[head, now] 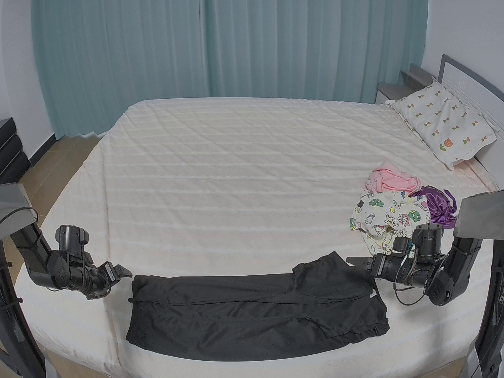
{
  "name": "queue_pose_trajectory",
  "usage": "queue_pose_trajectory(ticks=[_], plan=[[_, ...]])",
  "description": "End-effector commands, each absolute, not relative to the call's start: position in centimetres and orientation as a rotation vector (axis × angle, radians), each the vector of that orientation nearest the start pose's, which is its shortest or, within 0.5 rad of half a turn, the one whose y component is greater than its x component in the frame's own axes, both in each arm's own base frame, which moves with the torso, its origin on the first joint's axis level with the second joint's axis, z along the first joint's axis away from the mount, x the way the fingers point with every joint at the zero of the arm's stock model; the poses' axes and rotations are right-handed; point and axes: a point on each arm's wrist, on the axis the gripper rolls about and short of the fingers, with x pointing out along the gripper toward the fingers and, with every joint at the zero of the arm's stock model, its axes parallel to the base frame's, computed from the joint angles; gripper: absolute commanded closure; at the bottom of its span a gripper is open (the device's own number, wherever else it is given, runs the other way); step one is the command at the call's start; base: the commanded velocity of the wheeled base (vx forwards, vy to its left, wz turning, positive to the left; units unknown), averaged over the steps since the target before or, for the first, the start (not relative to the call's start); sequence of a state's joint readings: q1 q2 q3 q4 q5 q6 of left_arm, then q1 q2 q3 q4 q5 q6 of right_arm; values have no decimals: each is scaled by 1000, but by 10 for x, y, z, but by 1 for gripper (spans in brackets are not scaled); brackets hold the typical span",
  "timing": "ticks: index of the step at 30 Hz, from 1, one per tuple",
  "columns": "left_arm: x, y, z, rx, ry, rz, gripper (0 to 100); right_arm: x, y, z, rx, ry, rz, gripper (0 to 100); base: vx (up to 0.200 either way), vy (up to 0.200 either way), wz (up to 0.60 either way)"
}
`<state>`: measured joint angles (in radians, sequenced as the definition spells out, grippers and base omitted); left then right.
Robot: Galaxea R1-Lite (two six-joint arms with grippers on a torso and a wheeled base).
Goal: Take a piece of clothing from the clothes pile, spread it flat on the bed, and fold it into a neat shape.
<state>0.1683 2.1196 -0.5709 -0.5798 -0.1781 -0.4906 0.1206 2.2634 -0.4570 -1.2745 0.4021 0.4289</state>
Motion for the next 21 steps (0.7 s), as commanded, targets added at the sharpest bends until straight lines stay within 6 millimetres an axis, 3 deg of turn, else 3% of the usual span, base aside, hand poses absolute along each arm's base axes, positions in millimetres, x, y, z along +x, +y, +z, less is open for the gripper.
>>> queue_pose_trajectory(ticks=[1,9,18,19,21], plan=[[300,47,18,-694,868,233,0,315,68,-30,459,693,428,0,0,0,0],[322,14,18,-828,861,209,0,318,61,-48,421,719,411,0,0,0,0],[328,6,2,-834,900,207,0,332,66,-58,412,771,404,0,0,0,0],[328,5,2,-834,900,206,0,333,66,-58,413,779,404,100,0,0,0],[328,5,2,-834,902,207,0,331,65,-57,412,786,399,100,0,0,0]])
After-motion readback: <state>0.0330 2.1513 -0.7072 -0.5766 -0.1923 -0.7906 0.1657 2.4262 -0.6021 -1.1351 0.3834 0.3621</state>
